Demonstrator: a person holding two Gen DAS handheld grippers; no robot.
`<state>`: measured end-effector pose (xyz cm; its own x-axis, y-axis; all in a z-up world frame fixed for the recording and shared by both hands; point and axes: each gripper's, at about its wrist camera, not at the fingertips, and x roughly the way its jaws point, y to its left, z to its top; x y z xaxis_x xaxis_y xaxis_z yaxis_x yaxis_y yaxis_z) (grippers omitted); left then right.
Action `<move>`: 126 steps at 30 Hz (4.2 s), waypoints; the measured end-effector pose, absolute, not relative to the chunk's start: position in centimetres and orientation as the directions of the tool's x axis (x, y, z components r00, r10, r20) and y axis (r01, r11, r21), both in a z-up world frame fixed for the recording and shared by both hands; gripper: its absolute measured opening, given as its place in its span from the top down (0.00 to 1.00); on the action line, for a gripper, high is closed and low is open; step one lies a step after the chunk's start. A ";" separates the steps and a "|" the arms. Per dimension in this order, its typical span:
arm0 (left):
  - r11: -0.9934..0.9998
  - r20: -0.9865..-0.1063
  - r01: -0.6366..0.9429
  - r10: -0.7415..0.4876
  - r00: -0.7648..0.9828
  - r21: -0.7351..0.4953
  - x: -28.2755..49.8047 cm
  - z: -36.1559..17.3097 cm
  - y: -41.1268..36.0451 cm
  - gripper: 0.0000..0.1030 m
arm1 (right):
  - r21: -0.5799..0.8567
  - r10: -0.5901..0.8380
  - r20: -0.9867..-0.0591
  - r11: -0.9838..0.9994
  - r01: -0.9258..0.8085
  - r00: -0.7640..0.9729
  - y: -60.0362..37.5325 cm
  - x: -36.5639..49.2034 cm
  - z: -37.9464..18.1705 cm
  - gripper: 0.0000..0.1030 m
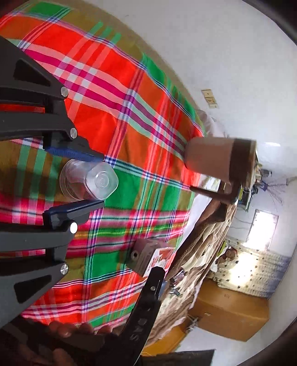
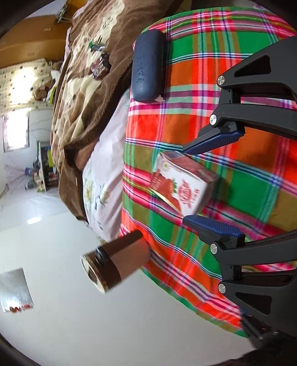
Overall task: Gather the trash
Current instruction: 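Grasp the clear plastic cup with the left tool while the right tool grasps the strawberry milk carton, then carry the plastic cup and milk carton over the white bin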
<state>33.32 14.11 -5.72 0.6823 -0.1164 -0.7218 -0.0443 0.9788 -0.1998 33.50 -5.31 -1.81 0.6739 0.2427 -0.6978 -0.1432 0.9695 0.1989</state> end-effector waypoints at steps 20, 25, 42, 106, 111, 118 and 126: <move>0.965 -0.717 -0.059 -0.148 0.681 -0.256 33.3 -6.2 15.2 0.67 | 0.090 0.085 -0.790 0.996 -0.023 0.607 -2.6 36.5 -3.9 0.33; 0.965 -0.718 -0.060 -0.147 0.681 -0.254 33.4 -6.2 15.2 0.67 | 0.105 0.080 -0.794 0.994 0.006 0.602 -3.4 36.4 -4.3 0.33; 0.973 -0.709 -0.051 -0.126 0.694 -0.223 33.3 -5.7 14.8 0.67 | 0.141 0.126 -0.764 0.990 -0.026 0.633 -4.8 34.3 -4.0 0.41; 0.895 -0.590 0.432 -0.408 0.697 -0.110 15.2 4.8 -12.3 0.67 | 0.221 0.014 -0.612 0.963 0.154 0.791 -28.0 10.4 3.9 0.41; 0.869 -0.600 0.481 -0.445 0.665 -0.111 14.6 4.3 -15.6 0.67 | 0.196 -0.044 -0.628 0.957 0.212 0.777 -30.3 9.2 3.5 0.41; 0.826 -0.639 0.553 -0.486 0.597 -0.112 14.3 2.4 -20.5 0.67 | 0.171 -0.095 -0.675 0.945 0.280 0.732 -33.1 8.4 1.4 0.41; 0.802 -0.687 0.588 -0.486 0.541 -0.104 14.3 -0.4 -24.7 0.67 | 0.166 -0.094 -0.739 0.934 0.315 0.667 -35.7 8.2 -1.4 0.41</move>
